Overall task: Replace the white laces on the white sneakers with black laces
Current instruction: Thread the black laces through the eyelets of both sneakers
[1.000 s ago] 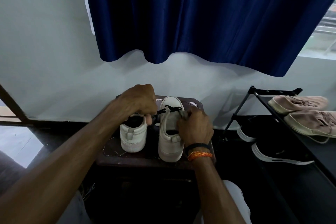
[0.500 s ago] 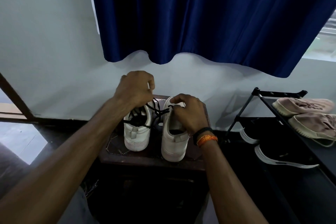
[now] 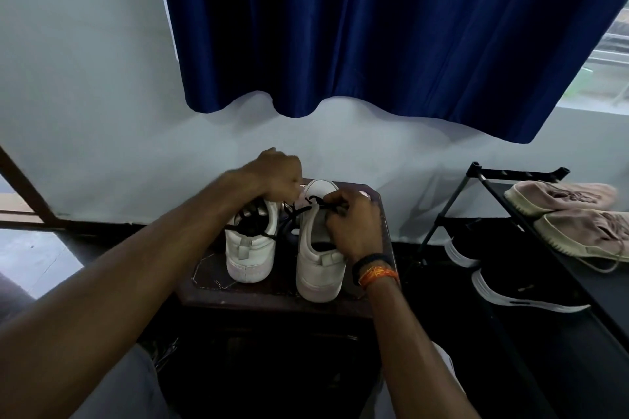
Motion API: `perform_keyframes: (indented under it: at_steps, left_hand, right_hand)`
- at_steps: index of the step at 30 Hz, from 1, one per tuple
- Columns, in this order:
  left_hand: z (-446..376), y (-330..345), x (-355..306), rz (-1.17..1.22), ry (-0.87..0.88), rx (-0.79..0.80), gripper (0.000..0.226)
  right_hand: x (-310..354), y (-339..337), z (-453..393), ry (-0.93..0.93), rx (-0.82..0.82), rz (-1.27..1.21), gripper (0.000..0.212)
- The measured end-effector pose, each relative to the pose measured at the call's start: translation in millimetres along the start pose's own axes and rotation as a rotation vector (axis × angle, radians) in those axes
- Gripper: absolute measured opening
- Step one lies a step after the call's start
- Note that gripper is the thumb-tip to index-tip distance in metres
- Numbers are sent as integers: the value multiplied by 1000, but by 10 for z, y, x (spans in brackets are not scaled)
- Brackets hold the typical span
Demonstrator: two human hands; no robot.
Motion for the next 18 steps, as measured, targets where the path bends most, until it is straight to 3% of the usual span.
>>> perform_keyframes:
  at_steps: [8, 13, 15, 18]
  left_hand:
    - [126, -854, 237, 551, -55, -190, 41]
    - [177, -983, -83, 998, 4, -126, 21]
    - [171, -931, -234, 1148, 24, -57, 17]
    - [149, -851, -411, 1371, 39, 18, 13]
  right_hand:
    - [-55, 2, -23, 18, -31, -22, 26]
    - [174, -206, -11, -84, -198, -163, 7]
    - [257, -136, -47, -31, -67, -344, 9]
    - [389, 63, -86, 44, 153, -520, 31]
Point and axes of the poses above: each hand's wrist, its own z-axis away from the middle knuckle, its own y-axis out of the palm, x = y × z, the point moved 9 cm from there along -z, towards the middle knuckle, and after that the axes turned 9 degrees about -z, right-handed, at the moved point
